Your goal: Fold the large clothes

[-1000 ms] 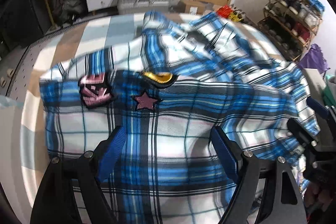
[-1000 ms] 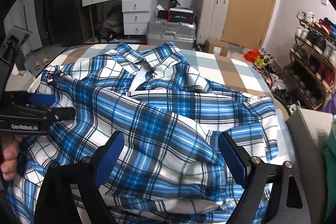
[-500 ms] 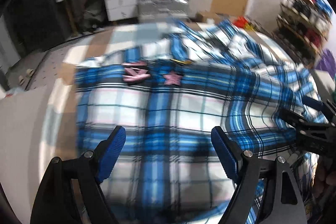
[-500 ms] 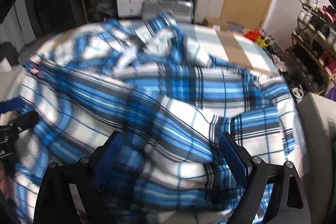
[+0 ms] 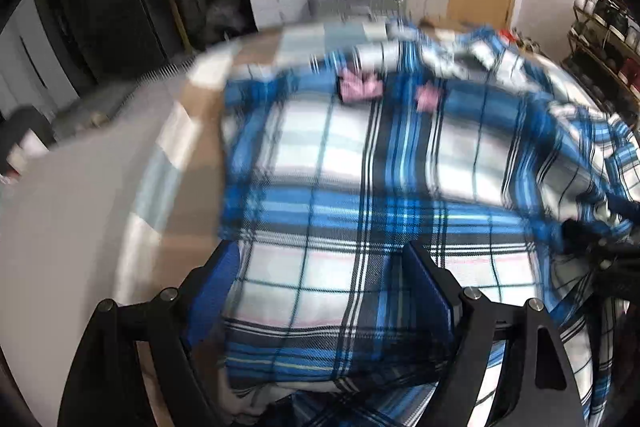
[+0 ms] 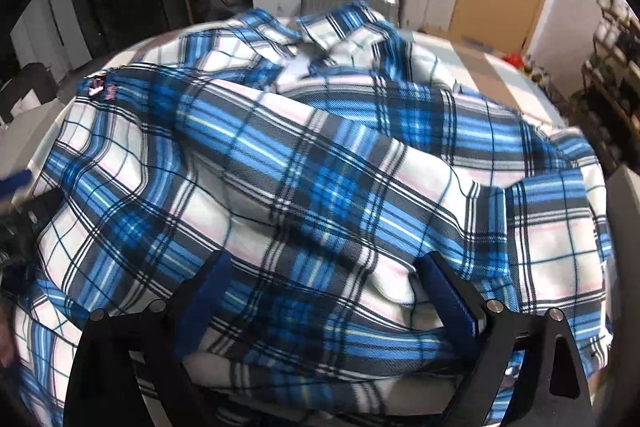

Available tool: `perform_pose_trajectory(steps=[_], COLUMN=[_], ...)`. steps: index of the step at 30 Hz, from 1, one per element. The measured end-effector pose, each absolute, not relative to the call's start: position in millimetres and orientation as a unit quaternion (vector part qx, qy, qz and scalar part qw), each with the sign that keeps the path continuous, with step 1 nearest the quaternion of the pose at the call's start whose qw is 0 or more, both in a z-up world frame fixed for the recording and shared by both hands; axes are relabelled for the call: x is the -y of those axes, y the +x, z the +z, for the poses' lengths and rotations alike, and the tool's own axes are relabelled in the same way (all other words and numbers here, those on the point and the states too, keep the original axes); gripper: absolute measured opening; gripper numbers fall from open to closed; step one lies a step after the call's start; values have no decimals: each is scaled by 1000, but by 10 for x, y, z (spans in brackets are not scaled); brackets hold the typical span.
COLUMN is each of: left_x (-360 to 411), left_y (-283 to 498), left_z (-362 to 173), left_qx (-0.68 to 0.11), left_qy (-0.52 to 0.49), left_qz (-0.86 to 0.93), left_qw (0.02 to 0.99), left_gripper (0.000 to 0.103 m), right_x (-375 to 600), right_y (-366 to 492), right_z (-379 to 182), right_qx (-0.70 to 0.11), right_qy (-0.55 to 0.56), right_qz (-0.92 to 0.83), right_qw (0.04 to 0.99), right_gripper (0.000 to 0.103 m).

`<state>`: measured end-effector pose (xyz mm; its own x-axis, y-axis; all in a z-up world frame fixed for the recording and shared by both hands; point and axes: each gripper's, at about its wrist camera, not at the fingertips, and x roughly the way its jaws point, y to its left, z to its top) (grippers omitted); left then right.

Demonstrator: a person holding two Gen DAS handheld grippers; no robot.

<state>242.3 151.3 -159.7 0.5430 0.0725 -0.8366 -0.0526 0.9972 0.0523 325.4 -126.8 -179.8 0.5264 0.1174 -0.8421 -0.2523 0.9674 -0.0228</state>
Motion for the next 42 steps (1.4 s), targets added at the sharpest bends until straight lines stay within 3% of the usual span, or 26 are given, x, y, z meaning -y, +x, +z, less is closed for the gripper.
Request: perform_pose_trajectory(steps=[7,11,16,19,22,29,34,37,42], left_x=[-1659,-1578,-1462,-1400,-1459,-1169,-983,-931,-1183], left_y=[2577,2860,3185,3205,3238,3254,3559,3511,3437], left_z=[-1431,-1290,-1655,-1735,-1678,-1289,-1794,-1818,-1652], left_qx=[-485,-467,-535,-535,-547,-507,-555,-536,-546], left_qy=[-43,-16,-13,8,-20,-12,16,42,-65], left_qz=[-21,-26,-33,-26,-36,-83,-56,-48,-70], left_qw=[873,884,844,844,836,858,830,842,832], left_gripper=[80,80,80,84,84,84,86,88,87], right_x=[1222,1222,1361,1340,1462,2117,2237,2136,2192], right_y=[3301,3565,3954,4003,4023,3969,3983,4006,4011], right_z=[-1519,-1370,-1822,-1834,-1752,-1410,-1838,-1865,-1684], right_qx=[-460,-455,-536,-524,-534,-505,-561,-540,-525], right_qy=[-53,-48,-44,-55,-28,-13,-41,-74,-29], right_qz=[122,106,82,83,93,57,35,27,29], right_qw=[878,883,839,846,840,861,826,838,850], right_gripper=[94,95,98,100,88,89,88,89,84])
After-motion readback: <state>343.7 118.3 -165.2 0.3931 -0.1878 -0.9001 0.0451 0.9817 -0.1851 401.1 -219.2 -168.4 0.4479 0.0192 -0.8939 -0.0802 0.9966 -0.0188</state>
